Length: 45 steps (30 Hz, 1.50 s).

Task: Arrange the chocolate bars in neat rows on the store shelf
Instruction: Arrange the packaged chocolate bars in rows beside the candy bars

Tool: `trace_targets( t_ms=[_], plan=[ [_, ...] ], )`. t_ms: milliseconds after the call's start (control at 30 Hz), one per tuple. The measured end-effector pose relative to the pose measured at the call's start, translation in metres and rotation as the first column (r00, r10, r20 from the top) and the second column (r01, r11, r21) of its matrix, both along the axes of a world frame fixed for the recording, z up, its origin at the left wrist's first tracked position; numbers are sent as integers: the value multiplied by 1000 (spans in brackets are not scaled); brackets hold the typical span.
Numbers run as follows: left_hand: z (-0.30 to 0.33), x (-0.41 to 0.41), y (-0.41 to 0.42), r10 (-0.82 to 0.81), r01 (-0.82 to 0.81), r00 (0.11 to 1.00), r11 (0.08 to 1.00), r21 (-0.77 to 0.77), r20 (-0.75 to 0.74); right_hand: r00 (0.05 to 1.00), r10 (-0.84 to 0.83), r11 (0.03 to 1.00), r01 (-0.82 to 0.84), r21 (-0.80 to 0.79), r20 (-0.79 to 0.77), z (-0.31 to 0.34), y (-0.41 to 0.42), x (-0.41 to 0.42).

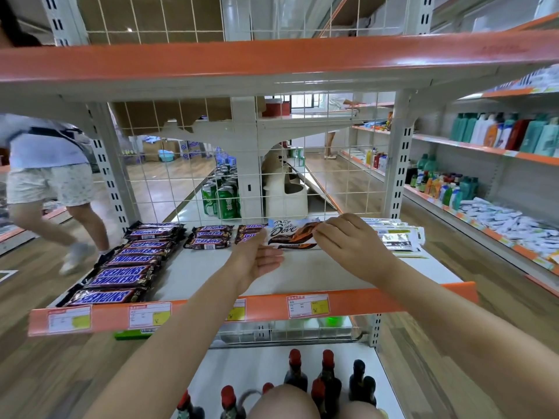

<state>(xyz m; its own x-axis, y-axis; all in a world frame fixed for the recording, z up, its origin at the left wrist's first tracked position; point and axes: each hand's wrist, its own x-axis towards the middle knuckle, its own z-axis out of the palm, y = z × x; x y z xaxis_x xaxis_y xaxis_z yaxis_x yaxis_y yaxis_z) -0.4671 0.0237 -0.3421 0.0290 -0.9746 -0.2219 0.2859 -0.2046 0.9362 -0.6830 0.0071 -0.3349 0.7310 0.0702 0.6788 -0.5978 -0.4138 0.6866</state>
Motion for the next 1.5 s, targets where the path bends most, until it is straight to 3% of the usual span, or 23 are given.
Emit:
trace_targets(
  t_ms=[100,233,333,400,467,567,667,800,900,1067,1167,1367,1500],
  plan=[
    [-1,-6,1,44,-42,996,999,25,-73,999,49,998,-50,-39,-21,-3,-1,-4],
    [0,-10,1,82,-79,980,997,25,-183,998,-30,1000,30,4,47,-14,-9,-12],
    [-4,-9,-2,122,-127,975,992,-18,-188,928,-285,931,208,300,241,-18,-14,-14],
    [-6,-8,-3,149,-159,969,986,-39,-198,808,-434,761,91,643,400,-13,-9,-12],
    [-7,-7,-4,156,-168,968,985,-45,-195,666,-548,444,-280,851,505,-1,-2,-7],
    [-8,-8,-3,156,-167,972,984,-55,-174,560,-705,39,-583,812,435,16,-1,3],
    [-11,-10,-2,136,-151,976,986,-77,-172,588,-737,-154,-627,764,334,18,5,11],
    [-16,-13,0,130,-144,981,986,-87,-147,611,-664,-107,-648,754,431,6,2,11],
    [-18,-11,3,116,-119,993,986,-116,-32,632,-616,-40,-622,782,471,5,-2,9],
    [-17,-3,5,127,-94,983,970,-225,136,740,-508,89,-464,882,440,12,-6,7],
    [-17,0,0,140,-93,974,964,-249,177,723,-501,145,-473,869,476,14,-6,10],
    [-24,5,-7,161,-120,976,959,-255,146,686,-589,34,-507,861,427,7,-8,13],
    [-28,4,-11,157,-107,971,960,-260,181,684,-596,84,-467,880,420,2,-13,13]
  ],
)
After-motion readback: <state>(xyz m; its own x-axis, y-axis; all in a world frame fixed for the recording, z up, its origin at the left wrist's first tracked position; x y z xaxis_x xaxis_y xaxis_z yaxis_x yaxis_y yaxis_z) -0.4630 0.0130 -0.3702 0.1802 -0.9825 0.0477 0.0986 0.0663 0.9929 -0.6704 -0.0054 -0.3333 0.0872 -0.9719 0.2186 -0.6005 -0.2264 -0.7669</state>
